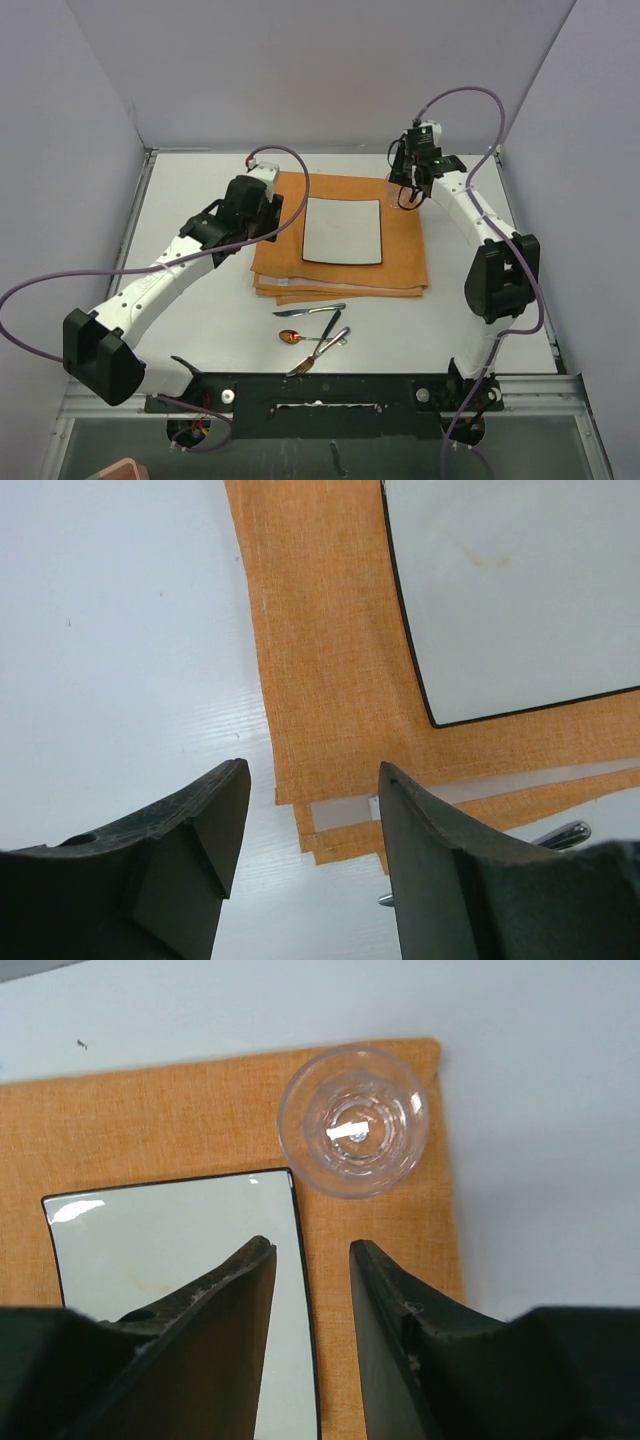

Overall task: Set the dinner table for one person
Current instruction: Adjust the plate on the napkin.

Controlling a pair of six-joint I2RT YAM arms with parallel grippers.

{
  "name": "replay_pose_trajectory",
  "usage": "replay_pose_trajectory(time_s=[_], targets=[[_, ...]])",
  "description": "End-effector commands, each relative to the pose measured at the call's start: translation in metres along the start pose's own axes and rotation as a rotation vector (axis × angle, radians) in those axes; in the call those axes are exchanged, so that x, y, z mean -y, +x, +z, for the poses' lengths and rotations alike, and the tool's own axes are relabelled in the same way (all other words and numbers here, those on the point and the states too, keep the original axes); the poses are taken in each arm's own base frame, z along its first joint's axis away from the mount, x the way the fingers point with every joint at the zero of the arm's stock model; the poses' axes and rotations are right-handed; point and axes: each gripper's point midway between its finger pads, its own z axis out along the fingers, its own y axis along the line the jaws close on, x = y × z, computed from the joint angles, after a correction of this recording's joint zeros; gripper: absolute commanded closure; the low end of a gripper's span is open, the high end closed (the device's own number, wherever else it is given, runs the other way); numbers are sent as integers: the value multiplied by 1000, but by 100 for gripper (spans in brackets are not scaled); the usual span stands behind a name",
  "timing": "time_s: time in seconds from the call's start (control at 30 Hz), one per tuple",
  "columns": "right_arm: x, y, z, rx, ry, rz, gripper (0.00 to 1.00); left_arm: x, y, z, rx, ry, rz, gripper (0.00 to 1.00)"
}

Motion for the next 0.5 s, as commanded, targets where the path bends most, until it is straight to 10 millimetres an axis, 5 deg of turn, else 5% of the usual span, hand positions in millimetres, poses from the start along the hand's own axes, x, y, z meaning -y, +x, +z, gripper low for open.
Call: replay_pose_trajectory(time_s=[0.0,0.23,0.47], targets=[[-4,-35,-19,81,-41,-22,63,-1,-26,-8,112,3,-7,47],[7,-2,17,-31,15,-81,62,10,-23,1,100,44,-45,47],[-1,-4,35,-41,-3,-85,61,19,-20,4,89,68,-48,47]])
